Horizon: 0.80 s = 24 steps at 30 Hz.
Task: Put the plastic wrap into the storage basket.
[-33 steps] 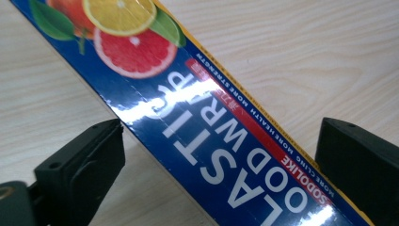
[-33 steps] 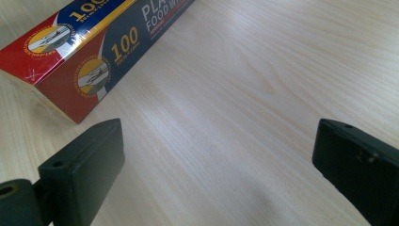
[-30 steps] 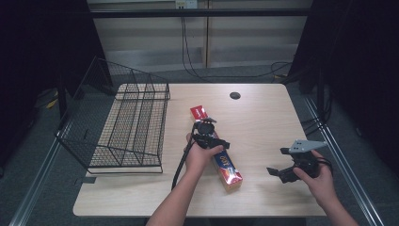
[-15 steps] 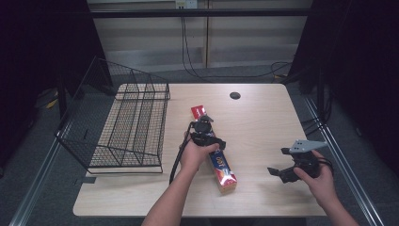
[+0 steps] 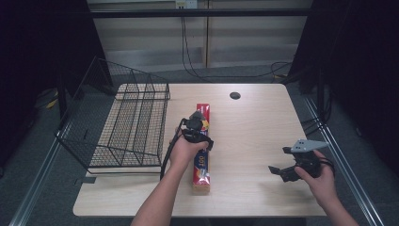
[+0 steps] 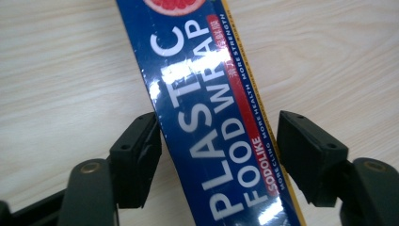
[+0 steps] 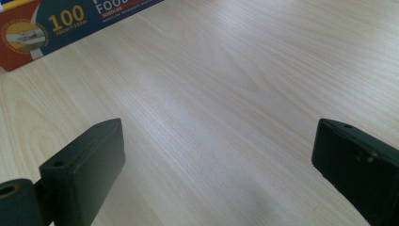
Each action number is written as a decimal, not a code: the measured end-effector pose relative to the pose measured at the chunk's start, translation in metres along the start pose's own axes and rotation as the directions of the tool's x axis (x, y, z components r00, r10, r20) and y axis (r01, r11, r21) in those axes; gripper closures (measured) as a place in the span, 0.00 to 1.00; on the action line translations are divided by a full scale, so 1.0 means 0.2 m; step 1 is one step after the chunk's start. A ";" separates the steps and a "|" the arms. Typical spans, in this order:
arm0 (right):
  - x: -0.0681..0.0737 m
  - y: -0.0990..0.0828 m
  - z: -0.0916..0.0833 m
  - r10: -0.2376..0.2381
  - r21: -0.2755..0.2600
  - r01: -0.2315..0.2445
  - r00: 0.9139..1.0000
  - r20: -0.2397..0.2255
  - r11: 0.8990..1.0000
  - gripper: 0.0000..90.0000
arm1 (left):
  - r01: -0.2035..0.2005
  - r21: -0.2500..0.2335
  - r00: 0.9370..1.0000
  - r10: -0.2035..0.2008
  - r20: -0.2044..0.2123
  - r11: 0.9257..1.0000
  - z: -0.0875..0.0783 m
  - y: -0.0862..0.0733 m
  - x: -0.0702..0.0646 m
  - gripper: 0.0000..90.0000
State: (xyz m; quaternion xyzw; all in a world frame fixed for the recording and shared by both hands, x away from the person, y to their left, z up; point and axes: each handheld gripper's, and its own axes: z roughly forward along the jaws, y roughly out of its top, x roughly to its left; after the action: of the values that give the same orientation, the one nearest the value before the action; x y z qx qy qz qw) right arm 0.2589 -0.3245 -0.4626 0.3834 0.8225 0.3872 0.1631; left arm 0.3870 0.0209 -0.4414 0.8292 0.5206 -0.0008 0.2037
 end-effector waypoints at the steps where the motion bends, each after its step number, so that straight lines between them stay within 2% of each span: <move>1: 0.00 0.00 0.00 0.001 -0.002 -0.001 1.000 0.003 1.000 0.04 | -0.019 0.008 1.000 0.019 -0.011 1.000 -0.01 0.00 0.01 0.38; 3: 0.00 0.00 0.00 -0.004 -0.005 0.004 1.000 0.012 1.000 0.04 | -0.045 0.021 0.998 0.046 -0.037 0.999 -0.02 0.01 0.02 0.39; 4: 0.00 0.00 0.00 -0.002 -0.009 0.002 1.000 0.015 1.000 0.04 | -0.044 0.014 0.998 0.045 -0.045 0.999 -0.02 0.01 0.01 0.39; 5: 0.00 0.00 0.00 -0.002 -0.009 0.002 1.000 0.015 1.000 0.04 | -0.044 0.014 0.998 0.045 -0.045 0.999 -0.02 0.01 0.01 0.39; 6: 0.00 0.00 0.00 -0.002 -0.003 0.002 1.000 0.005 1.000 0.04 | -0.063 0.024 0.997 0.064 -0.044 0.998 -0.02 0.01 0.02 0.39; 9: 0.01 0.00 0.00 -0.006 0.000 0.006 1.000 0.008 1.000 0.04 | -0.071 0.015 0.996 0.072 -0.047 0.997 -0.02 0.01 0.01 0.38; 10: 0.01 0.00 0.00 -0.006 0.000 0.006 1.000 0.007 1.000 0.04 | -0.071 0.031 0.996 0.073 -0.053 0.997 -0.02 0.01 0.01 0.38; 14: 0.01 0.00 0.00 -0.002 0.000 0.002 1.000 -0.002 1.000 0.04 | -0.095 0.036 0.993 0.097 -0.070 0.995 -0.02 0.02 0.00 0.37; 17: 0.01 0.00 0.00 -0.001 -0.001 0.001 1.000 0.007 1.000 0.04 | -0.093 0.050 0.993 0.096 -0.072 0.994 -0.02 0.03 0.00 0.36; 18: 0.01 0.00 0.00 -0.001 -0.004 0.001 1.000 0.010 1.000 0.04 | -0.083 0.045 0.994 0.086 -0.072 0.995 -0.02 0.03 0.00 0.37; 20: 0.01 0.01 0.00 0.001 -0.004 -0.001 1.000 0.010 1.000 0.04 | -0.095 0.042 0.993 0.098 -0.072 0.995 -0.02 0.04 0.00 0.36; 24: 0.01 0.01 0.00 -0.002 -0.005 0.002 1.000 0.003 1.000 0.04 | -0.093 0.029 0.993 0.095 -0.074 0.995 -0.01 0.04 0.00 0.37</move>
State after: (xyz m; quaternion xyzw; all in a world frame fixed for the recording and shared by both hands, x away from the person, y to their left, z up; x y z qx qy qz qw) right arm 0.2586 -0.3227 -0.4619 0.3829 0.8216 0.3884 0.1658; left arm 0.3931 0.0186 -0.4364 0.8546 0.4883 0.0334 0.1733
